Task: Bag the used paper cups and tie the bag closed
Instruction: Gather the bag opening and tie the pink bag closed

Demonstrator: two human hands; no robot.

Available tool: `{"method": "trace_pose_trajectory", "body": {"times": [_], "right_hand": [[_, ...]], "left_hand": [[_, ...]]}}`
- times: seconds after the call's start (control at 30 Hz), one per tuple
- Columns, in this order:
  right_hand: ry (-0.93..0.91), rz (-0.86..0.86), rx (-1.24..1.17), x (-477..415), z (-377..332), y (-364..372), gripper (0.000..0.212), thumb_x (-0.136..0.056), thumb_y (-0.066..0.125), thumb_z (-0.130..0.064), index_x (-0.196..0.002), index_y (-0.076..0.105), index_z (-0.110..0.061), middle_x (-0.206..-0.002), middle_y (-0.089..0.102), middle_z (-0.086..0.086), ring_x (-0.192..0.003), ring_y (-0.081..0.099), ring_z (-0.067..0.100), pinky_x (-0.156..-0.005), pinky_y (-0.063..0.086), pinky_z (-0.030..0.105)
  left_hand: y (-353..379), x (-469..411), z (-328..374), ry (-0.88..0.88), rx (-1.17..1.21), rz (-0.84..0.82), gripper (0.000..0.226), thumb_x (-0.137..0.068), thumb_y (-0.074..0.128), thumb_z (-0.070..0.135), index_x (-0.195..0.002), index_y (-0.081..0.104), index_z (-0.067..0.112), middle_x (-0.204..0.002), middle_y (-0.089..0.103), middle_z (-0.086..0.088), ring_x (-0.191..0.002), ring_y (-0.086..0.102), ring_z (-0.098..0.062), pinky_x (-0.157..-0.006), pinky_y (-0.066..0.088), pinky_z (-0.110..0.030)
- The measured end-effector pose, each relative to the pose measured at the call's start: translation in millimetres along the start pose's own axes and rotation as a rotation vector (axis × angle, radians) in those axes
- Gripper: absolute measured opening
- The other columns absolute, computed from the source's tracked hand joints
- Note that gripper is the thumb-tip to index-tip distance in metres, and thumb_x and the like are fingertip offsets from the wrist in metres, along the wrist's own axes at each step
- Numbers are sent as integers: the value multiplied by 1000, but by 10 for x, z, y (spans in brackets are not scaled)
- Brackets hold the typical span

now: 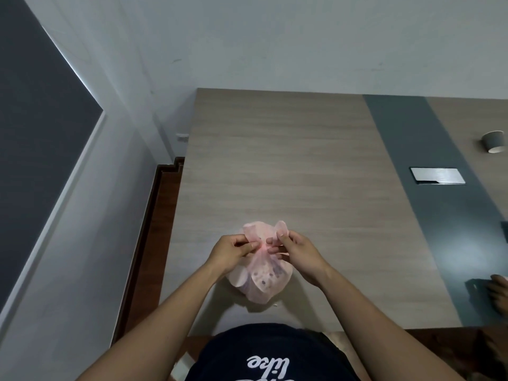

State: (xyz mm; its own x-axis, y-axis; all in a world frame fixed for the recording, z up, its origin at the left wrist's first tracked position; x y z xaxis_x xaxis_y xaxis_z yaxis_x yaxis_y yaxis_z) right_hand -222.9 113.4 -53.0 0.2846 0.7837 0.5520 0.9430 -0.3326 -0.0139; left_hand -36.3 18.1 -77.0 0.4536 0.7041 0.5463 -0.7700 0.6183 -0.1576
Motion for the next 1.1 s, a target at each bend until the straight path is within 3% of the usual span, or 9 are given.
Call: {"method": "trace_pose_trajectory", "body": {"times": [0.17,0.33,0.4,0.47,0.57,0.7,0.8,0.93,1.1], "right_hand": [[-40,119,-14,-32,-34,-100,45,-111,53,-41,-102,75,-3,-101,80,17,-106,79,31,-97,63,41],[-86,259,143,4,1,-195,26,-103,58,-30,-112,76,-14,-116,78,11,-107,77,25,-102,60,47],[-142,294,293,-55,87,-228,34,-103,58,-32,-111,74,-3,-109,75,18,-101,74,28,-92,58,47],[-166,266,452,-169,245,-221,42,-103,58,-47,-103,74,-8,-101,74,15,-100,72,29,-84,56,41],[-130,245,570,-384,486,-220,57,-97,53,-70,-125,75,-25,-124,76,-4,-123,66,18,-109,53,43],[-181,284,665,-293,147,-34,49,-98,54,-59,-106,78,-17,-107,77,5,-107,68,28,-98,53,49],[-112,242,701,-398,190,5,58,-92,49,-74,-106,77,-25,-109,75,3,-109,67,27,-101,52,49],[-128,191,577,-339,119,86,31,-99,66,-49,-80,76,-27,-89,75,-6,-87,70,18,-79,53,37],[-177,88,360,-141,-36,222,33,-106,62,-48,-94,79,-23,-69,69,-17,-61,59,4,-64,47,28]], "left_hand": [[24,-64,108,89,-59,45,5,-102,80,26,-104,84,29,-105,83,0,-86,74,-16,-71,60,-28],[18,-95,129,153,-133,136,10,-105,74,35,-108,76,25,-119,65,1,-100,72,-19,-87,62,-38],[15,-112,97,117,-105,132,17,-106,72,37,-111,75,21,-111,73,-4,-91,74,-22,-78,61,-38],[24,-112,75,89,-66,106,16,-107,70,35,-116,75,23,-103,79,-5,-81,72,-17,-70,58,-34],[56,-55,98,96,-9,38,16,-109,69,34,-123,74,27,-105,83,2,-85,75,-13,-71,60,-30],[79,-4,76,86,-1,-37,21,-115,58,20,-132,68,26,-111,86,9,-103,80,-19,-92,65,-37],[69,8,49,92,-28,-67,22,-117,51,16,-130,67,21,-106,87,4,-92,74,-15,-88,61,-32],[42,64,73,63,-55,-16,21,-117,48,18,-122,67,15,-98,81,-2,-84,65,-20,-78,57,-31],[50,95,83,-6,-113,21,31,-118,37,40,-123,63,24,-114,71,-4,-106,70,-25,-86,58,-36]]}}
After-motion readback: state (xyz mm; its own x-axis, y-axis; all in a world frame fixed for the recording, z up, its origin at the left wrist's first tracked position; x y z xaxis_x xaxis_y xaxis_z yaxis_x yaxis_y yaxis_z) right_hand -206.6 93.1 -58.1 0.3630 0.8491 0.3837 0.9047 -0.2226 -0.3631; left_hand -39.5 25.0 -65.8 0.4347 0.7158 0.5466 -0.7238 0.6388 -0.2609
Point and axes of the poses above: each hand's wrist, its own x-axis away from the middle knuckle, its own y-axis out of the palm, z = x × y, the point moved 3 cm from there along -x, towards the middle knuckle
